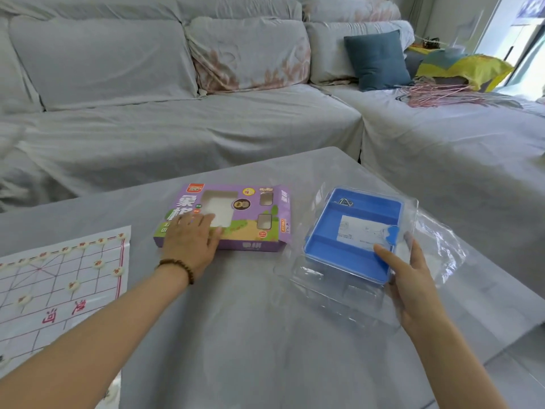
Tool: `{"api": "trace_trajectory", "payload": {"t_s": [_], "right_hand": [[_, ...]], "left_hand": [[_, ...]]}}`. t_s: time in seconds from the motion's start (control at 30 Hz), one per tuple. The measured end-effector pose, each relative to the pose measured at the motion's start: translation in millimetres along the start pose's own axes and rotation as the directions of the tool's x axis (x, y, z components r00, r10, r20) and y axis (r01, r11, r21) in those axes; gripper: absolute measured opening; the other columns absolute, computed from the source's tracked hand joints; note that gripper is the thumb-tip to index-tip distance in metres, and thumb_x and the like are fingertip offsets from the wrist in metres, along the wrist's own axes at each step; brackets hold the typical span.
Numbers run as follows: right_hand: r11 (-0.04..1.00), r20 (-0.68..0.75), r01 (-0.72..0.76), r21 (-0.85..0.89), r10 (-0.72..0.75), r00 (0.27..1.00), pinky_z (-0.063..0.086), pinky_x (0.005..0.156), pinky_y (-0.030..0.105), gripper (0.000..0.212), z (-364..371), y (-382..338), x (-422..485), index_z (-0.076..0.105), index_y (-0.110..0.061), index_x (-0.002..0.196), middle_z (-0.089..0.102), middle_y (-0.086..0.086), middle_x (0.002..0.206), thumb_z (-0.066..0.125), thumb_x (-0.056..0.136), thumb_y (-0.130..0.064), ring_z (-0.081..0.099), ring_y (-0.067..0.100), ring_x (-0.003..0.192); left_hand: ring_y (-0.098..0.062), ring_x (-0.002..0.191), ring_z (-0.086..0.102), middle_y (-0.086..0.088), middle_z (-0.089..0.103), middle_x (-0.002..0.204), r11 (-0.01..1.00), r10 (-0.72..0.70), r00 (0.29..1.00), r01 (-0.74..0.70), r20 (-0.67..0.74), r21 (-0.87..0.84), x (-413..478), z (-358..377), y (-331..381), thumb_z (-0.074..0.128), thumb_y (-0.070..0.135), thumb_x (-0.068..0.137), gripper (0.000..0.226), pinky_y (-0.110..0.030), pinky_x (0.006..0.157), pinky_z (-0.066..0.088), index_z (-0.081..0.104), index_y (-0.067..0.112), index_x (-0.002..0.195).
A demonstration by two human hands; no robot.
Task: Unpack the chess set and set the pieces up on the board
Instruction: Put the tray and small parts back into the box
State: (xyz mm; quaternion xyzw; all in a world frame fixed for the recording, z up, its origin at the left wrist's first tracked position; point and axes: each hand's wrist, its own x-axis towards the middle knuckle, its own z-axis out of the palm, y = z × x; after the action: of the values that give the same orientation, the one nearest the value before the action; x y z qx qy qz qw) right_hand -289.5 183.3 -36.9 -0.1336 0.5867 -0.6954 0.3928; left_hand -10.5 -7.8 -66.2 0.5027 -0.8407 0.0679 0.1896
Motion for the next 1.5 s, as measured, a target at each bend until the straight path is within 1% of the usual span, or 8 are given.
{"api": "trace_trajectory", "payload": {"t_s": [0.1,0.23,0.43,0.6,0.93,1.1,1.2,1.5], "right_hand": [[1.0,0.001,-0.006,-0.009,0.006,1.0,0.055,0.081,0.047,0.07,0,1,-3,0.031,-0.038,0.14,0.06,-0.003,0.111,0.066,0.083,-0.016,0.064,0.021,0.096],[1.0,-0.013,0.023,-0.002,-0.023,1.0,0.052,0.087,0.05,0.071,-3,0,-6,0.031,-0.038,0.141,0.06,-0.001,0.117,0.066,0.084,-0.014,0.063,0.022,0.099],[0.998,-0.019,0.061,0.033,-0.06,0.998,0.052,0.089,0.047,0.07,-19,-7,-10,0.032,-0.039,0.14,0.057,0.0,0.126,0.065,0.084,-0.015,0.062,0.022,0.107],[1.0,0.04,0.019,0.022,-0.02,0.999,0.056,0.083,0.045,0.067,-28,0,-25,0.034,-0.041,0.139,0.054,0.0,0.129,0.064,0.084,-0.017,0.06,0.023,0.109],[1.0,0.093,0.02,-0.015,-0.019,0.995,0.056,0.073,0.042,0.069,-47,0,-47,0.032,-0.043,0.139,0.058,-0.002,0.12,0.062,0.083,-0.017,0.061,0.022,0.105],[0.996,0.129,0.006,-0.084,0.005,0.992,0.058,0.066,0.036,0.075,-47,1,-53,0.032,-0.041,0.141,0.058,-0.006,0.109,0.064,0.076,-0.023,0.062,0.02,0.096],[0.994,0.206,-0.01,-0.112,0.033,0.978,0.058,0.068,0.033,0.071,-49,1,-55,0.036,-0.041,0.138,0.06,-0.007,0.108,0.063,0.076,-0.019,0.062,0.02,0.094],[0.93,0.443,-0.019,-0.368,0.193,0.875,0.058,0.068,0.03,0.069,-55,4,-64,0.046,-0.047,0.129,0.061,-0.01,0.121,0.073,0.07,-0.023,0.067,0.019,0.099]], "left_hand": [[-0.029,0.136,0.029,-0.011,0.034,0.147,0.994,0.009,0.983,0.01,0.183,-0.107,2,7,46,0.013,0.053,0.089,0.067,-0.04,0.111,0.018,0.032,0.017,0.142],[-0.027,0.143,0.002,-0.003,0.006,0.156,0.994,-0.045,0.91,0.08,0.412,-0.068,-1,32,89,0.016,0.058,0.093,0.064,-0.045,0.115,-0.002,-0.002,0.029,0.148],[-0.022,0.14,0.02,0.001,0.028,0.15,0.996,0.087,0.954,-0.073,0.288,-0.058,-50,20,68,-0.008,0.085,0.064,0.107,-0.045,0.114,0.003,0.025,0.023,0.144],[-0.025,0.11,0.051,-0.003,0.06,0.109,0.96,0.234,0.972,-0.226,0.027,-0.164,-86,13,26,0.044,0.072,0.069,0.066,-0.04,0.1,0.026,0.053,0.019,0.109],[-0.026,0.112,0.06,-0.008,0.06,0.126,0.777,0.618,0.785,-0.617,-0.031,-0.129,-87,10,35,0.037,0.053,0.083,0.054,-0.035,0.085,0.052,0.042,0.022,0.127],[-0.024,0.096,0.061,-0.006,0.067,0.105,0.797,0.126,0.992,-0.09,0.019,-0.598,-97,-15,47,0.034,0.06,0.084,0.065,-0.023,0.08,0.042,0.049,0.019,0.132],[-0.019,0.073,0.062,-0.001,0.066,0.088,0.653,-0.216,0.975,0.191,0.062,-0.733,-93,-24,46,0.042,0.039,0.096,0.044,-0.024,0.069,0.045,0.04,0.023,0.137],[-0.019,0.119,0.048,-0.004,0.054,0.126,0.748,-0.176,0.984,0.159,0.039,-0.645,-90,-23,38,0.037,0.003,0.096,0.033,-0.017,0.096,0.032,0.059,0.015,0.118]]}}
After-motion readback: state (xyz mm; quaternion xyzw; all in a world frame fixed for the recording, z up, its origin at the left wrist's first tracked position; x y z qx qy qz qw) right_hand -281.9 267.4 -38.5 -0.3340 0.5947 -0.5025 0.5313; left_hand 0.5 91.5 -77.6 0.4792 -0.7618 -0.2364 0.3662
